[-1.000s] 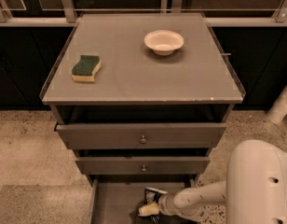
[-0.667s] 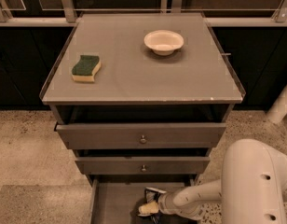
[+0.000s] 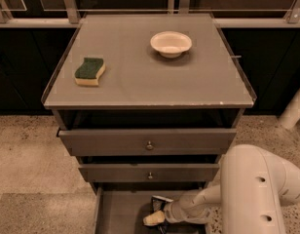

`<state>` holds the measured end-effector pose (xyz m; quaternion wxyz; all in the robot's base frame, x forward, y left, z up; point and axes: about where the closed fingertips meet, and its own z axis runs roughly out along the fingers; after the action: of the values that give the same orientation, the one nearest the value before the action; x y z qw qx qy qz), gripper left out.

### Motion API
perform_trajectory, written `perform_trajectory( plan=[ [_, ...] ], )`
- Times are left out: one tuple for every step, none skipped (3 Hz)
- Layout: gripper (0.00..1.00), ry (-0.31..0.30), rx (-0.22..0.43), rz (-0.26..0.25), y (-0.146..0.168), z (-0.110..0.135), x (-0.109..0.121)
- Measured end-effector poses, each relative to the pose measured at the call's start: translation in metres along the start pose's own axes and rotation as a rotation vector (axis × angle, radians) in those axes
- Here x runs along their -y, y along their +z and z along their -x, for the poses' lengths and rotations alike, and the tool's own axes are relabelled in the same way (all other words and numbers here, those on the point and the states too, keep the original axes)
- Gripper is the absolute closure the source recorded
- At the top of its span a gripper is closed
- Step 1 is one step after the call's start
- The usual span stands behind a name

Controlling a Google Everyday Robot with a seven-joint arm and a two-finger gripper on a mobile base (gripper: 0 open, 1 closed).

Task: Pick blue chip bag from bottom drawer and place on counter

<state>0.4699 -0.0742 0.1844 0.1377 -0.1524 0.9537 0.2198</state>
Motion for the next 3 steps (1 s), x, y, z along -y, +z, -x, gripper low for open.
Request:
perform_trajectory(
  plan=[
    [0.20, -0.001, -0.024, 0.031, 0.0005, -0.0050, -0.0080],
    [0.42, -0.001, -0.024, 0.031, 0.0005, -0.0050, -0.0080],
    [0.64, -0.001, -0.024, 0.031, 0.0006, -0.0050, -0.0080]
  ],
)
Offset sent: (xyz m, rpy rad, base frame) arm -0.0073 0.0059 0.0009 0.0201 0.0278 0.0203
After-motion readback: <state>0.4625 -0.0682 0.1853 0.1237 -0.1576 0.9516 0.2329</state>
